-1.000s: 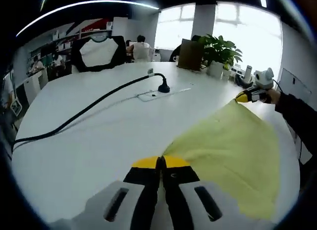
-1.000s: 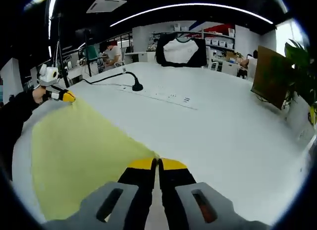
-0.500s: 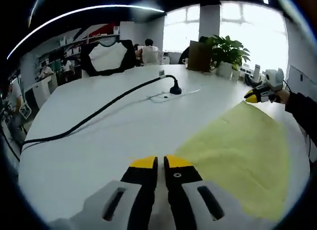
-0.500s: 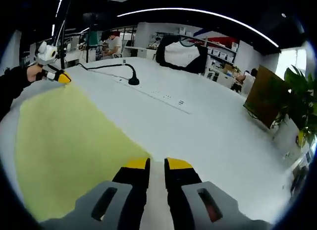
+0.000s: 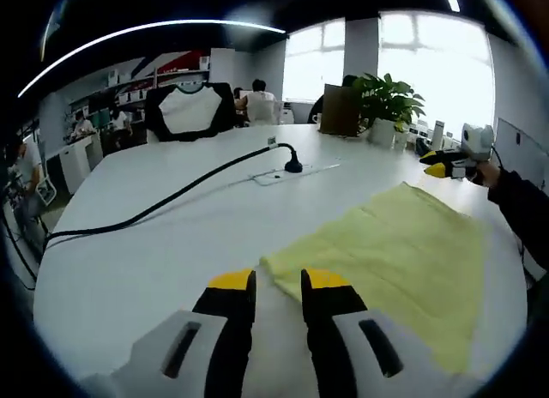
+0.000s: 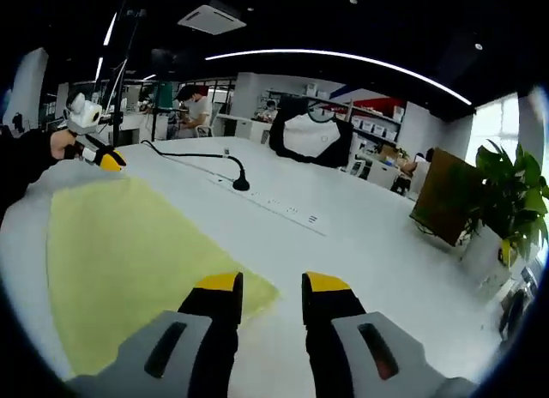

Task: Fold the garment on the visible template until the final outline fits inside the template.

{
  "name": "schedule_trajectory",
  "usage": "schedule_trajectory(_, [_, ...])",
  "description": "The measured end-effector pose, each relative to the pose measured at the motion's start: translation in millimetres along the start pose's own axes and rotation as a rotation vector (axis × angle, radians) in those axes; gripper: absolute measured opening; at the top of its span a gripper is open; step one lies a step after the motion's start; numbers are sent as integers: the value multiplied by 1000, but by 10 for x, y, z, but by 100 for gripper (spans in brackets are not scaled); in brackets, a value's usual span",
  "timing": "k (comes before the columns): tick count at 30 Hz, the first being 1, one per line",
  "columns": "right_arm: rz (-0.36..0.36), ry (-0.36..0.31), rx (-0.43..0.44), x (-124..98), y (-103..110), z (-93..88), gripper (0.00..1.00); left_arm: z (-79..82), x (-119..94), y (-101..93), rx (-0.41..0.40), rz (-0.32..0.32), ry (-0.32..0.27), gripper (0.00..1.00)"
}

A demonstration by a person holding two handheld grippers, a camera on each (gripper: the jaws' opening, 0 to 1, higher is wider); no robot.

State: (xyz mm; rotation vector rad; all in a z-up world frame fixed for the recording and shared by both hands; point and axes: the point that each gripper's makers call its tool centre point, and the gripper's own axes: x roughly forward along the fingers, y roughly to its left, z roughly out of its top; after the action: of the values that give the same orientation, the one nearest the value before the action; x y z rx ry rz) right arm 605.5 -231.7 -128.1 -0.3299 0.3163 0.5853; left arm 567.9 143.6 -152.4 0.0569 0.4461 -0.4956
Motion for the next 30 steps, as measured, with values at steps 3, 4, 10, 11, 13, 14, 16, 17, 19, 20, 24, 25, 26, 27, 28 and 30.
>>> schedule_trajectory(3, [-7, -52, -37, -102, 82, 82, 33, 98, -130, -19, 37, 35, -43, 21])
schedule_trajectory(4, [-20, -53, -40, -157, 121, 76, 34, 144, -188, -82, 60, 25, -63, 22])
schedule_trajectory(10, [-33, -84, -6, -398, 197, 116, 39, 322, -443, -263, 59, 14, -125, 22])
schedule_trajectory(11, [-34, -84, -4, -427, 209, 113, 39, 341, -488, -292, 64, 17, -130, 23])
schedule_trajectory(13, [-40, -86, 8, -516, 245, 102, 41, 372, -570, -342, 59, 15, -154, 26])
schedule_trajectory(14, [-42, -83, 18, -570, 278, 78, 41, 371, -600, -363, 52, 14, -159, 29])
schedule_trajectory(16, [-41, -78, 24, -628, 328, 42, 42, 340, -669, -420, 48, 11, -167, 34])
schedule_trajectory(17, [-41, -76, 22, -656, 355, 22, 42, 322, -710, -455, 54, 13, -179, 35])
schedule_trajectory(19, [-77, -22, -60, -730, 368, -81, 42, 273, -757, -501, 58, 9, -183, 35])
schedule_trajectory(20, [-87, -28, -87, -757, 374, -92, 42, 236, -793, -524, 56, 10, -184, 36])
schedule_trajectory(24, [-76, -40, -39, -885, 493, -170, 43, 118, -892, -606, 50, 2, -190, 37])
schedule_trajectory(25, [-81, -36, -49, -907, 509, -193, 44, 89, -908, -623, 49, 1, -188, 37])
schedule_trajectory(26, [-81, -37, -49, -930, 544, -224, 44, 58, -928, -640, 48, 0, -185, 37])
schedule_trajectory(27, [-74, -37, -33, -948, 571, -247, 44, 31, -943, -657, 46, -1, -184, 37])
schedule_trajectory(28, [-64, -28, 8, -960, 612, -287, 44, -26, -961, -683, 51, -5, -175, 37])
schedule_trajectory(30, [-72, -16, 0, -986, 662, -341, 43, -146, -980, -724, 46, -2, -143, 36])
